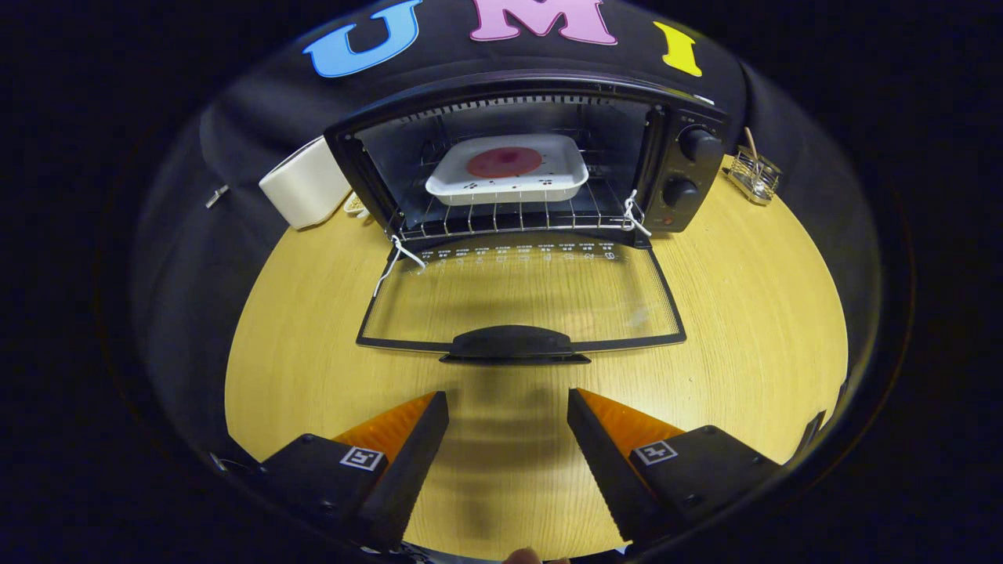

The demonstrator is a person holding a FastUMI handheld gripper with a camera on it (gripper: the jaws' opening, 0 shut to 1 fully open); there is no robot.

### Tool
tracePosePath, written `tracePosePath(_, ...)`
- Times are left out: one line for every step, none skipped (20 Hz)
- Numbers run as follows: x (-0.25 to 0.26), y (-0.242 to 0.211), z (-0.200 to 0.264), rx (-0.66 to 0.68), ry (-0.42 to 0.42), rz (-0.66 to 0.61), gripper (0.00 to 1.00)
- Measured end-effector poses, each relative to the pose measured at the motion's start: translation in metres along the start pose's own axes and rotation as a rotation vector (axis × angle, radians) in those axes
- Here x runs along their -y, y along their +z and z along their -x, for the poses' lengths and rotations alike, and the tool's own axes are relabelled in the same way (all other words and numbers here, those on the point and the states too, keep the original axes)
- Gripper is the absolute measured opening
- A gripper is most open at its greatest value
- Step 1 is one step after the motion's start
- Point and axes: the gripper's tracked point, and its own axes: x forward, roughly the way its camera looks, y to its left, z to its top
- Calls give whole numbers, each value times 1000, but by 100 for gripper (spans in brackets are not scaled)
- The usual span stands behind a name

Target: Open the toaster oven, put the food inside, and close the toaster oven door.

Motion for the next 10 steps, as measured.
tracePosePath(-1, -1, -4, -6, -6, -8, 99)
tracePosePath(0, 0, -9, -11, -16, -14, 99)
tracePosePath(1, -1, -14, -18, -28, -18, 99)
tracePosePath(3, -1, -18, -26, -40, -22, 99)
tracePosePath(5, -2, -22, -31, -54, -21, 99)
tracePosePath(7, -2, -26, -36, -65, -23, 99)
tracePosePath(8, -2, -29, -38, -73, -23, 99)
tracePosePath(10, -2, -32, -42, -83, -23, 99)
tracePosePath(11, -2, -35, -45, -90, -24, 99)
tracePosePath(12, 0, -38, -46, -94, -23, 99)
